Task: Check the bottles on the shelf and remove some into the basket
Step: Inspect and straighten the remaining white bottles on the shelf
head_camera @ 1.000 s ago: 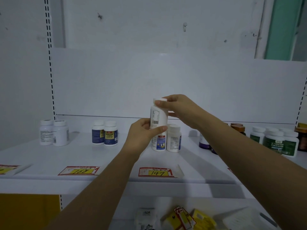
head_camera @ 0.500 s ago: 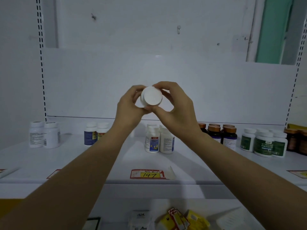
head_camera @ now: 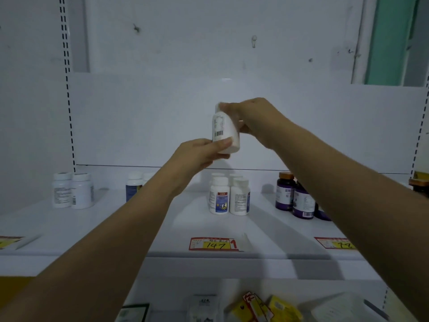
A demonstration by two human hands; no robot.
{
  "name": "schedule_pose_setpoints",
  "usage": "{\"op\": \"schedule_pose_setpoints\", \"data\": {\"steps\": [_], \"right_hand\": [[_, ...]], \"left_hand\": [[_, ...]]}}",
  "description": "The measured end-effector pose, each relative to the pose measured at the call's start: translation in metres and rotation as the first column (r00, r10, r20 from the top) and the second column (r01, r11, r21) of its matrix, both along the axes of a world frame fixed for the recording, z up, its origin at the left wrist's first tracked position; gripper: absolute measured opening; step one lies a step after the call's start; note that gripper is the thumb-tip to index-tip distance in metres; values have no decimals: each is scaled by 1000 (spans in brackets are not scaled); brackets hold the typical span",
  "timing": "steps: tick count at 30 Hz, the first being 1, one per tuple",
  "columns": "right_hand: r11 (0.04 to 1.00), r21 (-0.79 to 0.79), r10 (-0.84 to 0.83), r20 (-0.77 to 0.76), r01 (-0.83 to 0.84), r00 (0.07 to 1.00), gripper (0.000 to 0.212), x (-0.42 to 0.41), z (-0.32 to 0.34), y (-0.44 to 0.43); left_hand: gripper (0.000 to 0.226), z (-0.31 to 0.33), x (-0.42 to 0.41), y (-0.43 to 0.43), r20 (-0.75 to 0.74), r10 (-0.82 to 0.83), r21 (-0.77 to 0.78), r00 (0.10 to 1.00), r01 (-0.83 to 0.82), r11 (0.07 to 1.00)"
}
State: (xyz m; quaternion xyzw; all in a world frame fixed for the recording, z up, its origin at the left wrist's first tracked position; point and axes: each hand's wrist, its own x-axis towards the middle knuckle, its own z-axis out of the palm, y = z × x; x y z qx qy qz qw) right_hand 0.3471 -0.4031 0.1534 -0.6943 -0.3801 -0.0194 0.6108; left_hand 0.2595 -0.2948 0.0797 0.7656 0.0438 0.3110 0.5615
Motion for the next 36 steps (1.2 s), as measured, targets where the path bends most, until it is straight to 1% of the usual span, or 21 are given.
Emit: {"op": "schedule_pose_setpoints", "data": {"steps": [2,4,6,7,9,11,13,16,18,20,22,24,27,29,33,36], "right_hand": [[989,-143,10,-127,-28,992,25,4,4,3],[966,-254,-1,-189,-48,982,22,9,0,4],[944,-326,-25,-227,-52,974,22,15,-8,4],[935,-348,-19,-234,-65,972,21,18,-12,5],[933,-340,35,-243,-119,969,17,21,-17,7],[941,-305,79,-218,-144,973,17,24,-19,10],[938,-331,64,-113,-98,992,23,24,-20,15],[907,-416,-11,140,69,990,45,17,-20,24],[885,-430,-49,289,176,956,53,12,-19,29],[878,-429,-35,385,213,922,51,7,-18,33],[878,-426,-8,444,219,896,46,2,-19,39],[882,-418,8,476,218,879,42,1,-24,46],[885,-411,30,518,219,855,41,4,-31,59],[886,-414,51,536,210,843,40,10,-35,68],[883,-430,93,554,188,827,39,23,-44,86],[873,-448,104,554,191,826,40,33,-55,96]], "left_hand": [[50,-3,1,-2,-58,-82,-129,995,74,989],[48,-7,2,-3,-103,-120,-172,987,101,980],[49,-13,3,-2,-156,-123,-181,980,94,979],[50,-16,4,-2,-182,-114,-177,977,82,981],[51,-20,5,-1,-221,-57,-160,974,21,987],[40,-21,7,-2,-219,71,-96,973,-94,991],[36,-24,10,-3,-187,233,22,955,-233,972],[45,-33,15,-6,-80,453,214,888,-429,878],[51,-42,17,-3,5,554,279,833,-533,799],[54,-48,19,3,39,596,308,802,-577,757],[55,-54,18,10,1,583,339,812,-549,764],[58,-62,16,19,-81,576,425,814,-494,758],[62,-80,13,31,-220,607,637,763,-359,682],[62,-92,14,38,-313,621,726,719,-241,644],[62,-110,23,48,-404,634,797,660,-86,598],[63,-115,28,55,-457,634,798,623,-28,602]]}}
